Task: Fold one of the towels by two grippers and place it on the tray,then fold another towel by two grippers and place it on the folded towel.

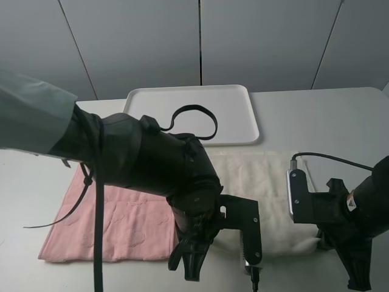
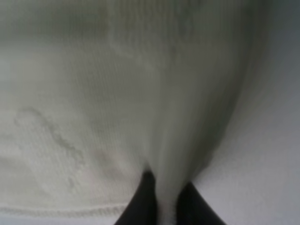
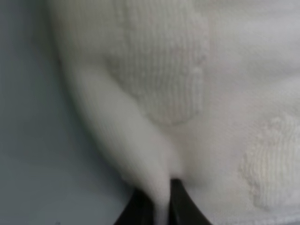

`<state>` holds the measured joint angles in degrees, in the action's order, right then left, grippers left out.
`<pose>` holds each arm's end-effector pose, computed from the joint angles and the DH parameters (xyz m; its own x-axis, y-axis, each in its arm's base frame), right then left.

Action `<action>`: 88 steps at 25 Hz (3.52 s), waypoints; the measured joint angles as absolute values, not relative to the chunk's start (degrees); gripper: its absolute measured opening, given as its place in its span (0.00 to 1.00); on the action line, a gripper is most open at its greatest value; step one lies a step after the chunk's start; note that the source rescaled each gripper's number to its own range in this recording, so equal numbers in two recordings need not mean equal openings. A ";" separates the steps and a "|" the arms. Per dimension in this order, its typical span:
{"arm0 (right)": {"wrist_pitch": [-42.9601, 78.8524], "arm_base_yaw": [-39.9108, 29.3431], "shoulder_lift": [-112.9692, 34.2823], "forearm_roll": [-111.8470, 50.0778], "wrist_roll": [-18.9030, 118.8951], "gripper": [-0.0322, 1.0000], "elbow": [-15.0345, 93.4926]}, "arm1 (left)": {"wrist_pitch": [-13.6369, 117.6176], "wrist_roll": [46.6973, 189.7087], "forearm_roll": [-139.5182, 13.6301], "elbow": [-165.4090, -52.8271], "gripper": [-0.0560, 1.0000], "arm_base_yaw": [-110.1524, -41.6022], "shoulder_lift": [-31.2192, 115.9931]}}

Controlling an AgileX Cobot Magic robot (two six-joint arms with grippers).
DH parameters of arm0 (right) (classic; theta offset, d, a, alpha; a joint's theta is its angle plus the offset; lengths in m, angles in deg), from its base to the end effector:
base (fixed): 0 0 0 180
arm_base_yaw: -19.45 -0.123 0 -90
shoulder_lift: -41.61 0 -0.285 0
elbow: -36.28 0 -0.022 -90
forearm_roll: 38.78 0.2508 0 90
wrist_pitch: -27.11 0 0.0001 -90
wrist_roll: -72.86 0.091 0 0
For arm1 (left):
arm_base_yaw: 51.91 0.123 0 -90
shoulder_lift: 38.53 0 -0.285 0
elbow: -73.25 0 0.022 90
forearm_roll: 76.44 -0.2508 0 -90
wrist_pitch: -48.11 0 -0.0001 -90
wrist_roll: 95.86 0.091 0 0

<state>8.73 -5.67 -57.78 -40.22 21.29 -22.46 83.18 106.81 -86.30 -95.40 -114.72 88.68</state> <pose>0.1504 0.0697 0.0888 -0.2063 -0.9780 -0.0304 -0.9767 0.2077 -0.0534 0.1749 -0.3209 0.0866 0.0602 0.9969 -0.0513 0.9882 -0.0522 0.1443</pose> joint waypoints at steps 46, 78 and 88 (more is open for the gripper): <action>9.87 -5.67 -40.55 -77.06 113.96 0.03 -20.55 | 72.51 79.15 -79.29 -94.79 0.05 -104.61 78.00; 5.37 -5.67 -47.54 -138.12 184.05 0.98 -16.14 | 68.23 73.56 -80.62 -94.79 0.92 -100.47 80.12; 11.01 -2.01 -47.54 -133.55 183.90 1.00 -14.96 | 68.39 65.28 -80.19 -94.79 0.99 -98.71 80.22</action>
<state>11.01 -2.01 -47.54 -133.55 183.90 -14.96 68.39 65.28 -80.19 -94.79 -98.71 80.22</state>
